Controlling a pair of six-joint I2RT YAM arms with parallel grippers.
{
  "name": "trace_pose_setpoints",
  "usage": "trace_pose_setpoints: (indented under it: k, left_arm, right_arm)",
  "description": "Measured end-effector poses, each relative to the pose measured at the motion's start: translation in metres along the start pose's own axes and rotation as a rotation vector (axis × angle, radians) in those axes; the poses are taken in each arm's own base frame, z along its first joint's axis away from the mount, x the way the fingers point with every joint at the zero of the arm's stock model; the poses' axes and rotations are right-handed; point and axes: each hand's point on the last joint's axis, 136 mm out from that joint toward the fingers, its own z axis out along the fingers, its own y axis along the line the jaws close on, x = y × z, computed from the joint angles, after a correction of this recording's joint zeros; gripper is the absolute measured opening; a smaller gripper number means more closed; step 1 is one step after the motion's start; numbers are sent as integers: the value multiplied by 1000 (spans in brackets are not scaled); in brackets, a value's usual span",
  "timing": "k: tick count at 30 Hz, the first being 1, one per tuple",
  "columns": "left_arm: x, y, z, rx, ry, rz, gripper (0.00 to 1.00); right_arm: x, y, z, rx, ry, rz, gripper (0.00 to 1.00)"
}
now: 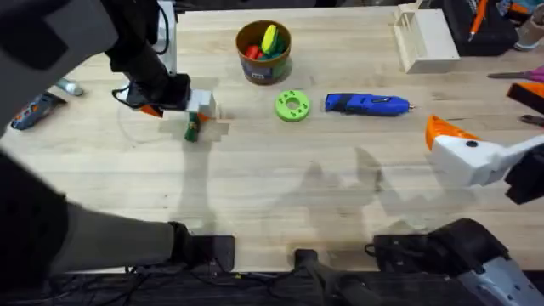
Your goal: Pick up the gripper from the table and insert it into the empty holder that is missing its gripper. Then pick up a screw, insert it into the mounting hole, and use the screwdriver to tighten it. Finally, clean up the table by picking up the vegetable and placing it into the bucket.
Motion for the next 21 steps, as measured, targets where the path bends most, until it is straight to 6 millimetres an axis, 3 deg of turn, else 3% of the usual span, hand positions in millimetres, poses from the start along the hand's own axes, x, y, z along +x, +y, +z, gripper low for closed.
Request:
trace_pose_setpoints:
  k: [7,12,21]
  left_arm:
    - [-6,2,33,4,65,2,990]
    - [-3,1,44,8,100,8,993]
    - [-1,0,56,15,135,17,908]
  right_arm:
    - [0,0,0,0,1,0,989]
    - [0,0,0,0,1,0,990]
    - [0,0,0,0,1,0,990]
